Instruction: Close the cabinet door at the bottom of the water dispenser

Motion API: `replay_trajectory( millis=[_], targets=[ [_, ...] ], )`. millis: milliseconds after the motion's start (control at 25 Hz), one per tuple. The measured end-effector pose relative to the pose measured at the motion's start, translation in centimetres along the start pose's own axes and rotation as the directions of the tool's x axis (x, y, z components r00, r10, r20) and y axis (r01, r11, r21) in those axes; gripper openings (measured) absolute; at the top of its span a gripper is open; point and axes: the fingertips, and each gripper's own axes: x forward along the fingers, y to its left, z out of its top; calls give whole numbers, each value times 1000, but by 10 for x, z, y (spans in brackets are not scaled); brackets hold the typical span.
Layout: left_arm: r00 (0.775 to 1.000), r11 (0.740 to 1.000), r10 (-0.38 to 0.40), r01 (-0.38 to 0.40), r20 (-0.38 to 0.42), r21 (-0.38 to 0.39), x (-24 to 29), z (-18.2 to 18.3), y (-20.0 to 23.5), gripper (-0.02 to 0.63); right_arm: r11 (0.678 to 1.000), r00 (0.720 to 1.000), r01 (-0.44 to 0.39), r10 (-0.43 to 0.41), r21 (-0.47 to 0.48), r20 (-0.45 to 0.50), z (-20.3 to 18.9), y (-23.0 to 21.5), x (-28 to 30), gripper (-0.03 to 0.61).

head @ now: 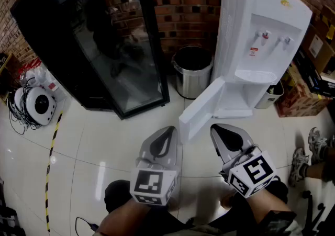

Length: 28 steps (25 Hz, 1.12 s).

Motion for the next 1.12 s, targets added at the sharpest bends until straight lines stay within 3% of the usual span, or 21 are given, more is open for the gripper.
replay_trajectory(
  millis=[400, 520, 920, 1120],
  targets=[
    [997, 998, 55, -55, -48, 8, 15, -12, 16, 0, 998, 997, -26, 22, -49, -74, -25, -14, 40, 2],
    [995, 997, 75, -75, -60, 9, 20, -16, 21, 0, 997, 994, -64, 60, -44, -91, -33, -14, 61, 76],
    [984, 991, 131, -128, -119, 28, 40, -30, 37, 0, 990, 969, -132, 118, -51, -216, -79, -19, 129, 147],
    [980, 988, 153, -150, -129, 28, 44, -31, 43, 0, 987, 951, -151, 129, -61, -281, -101, -25, 147, 150]
  ],
)
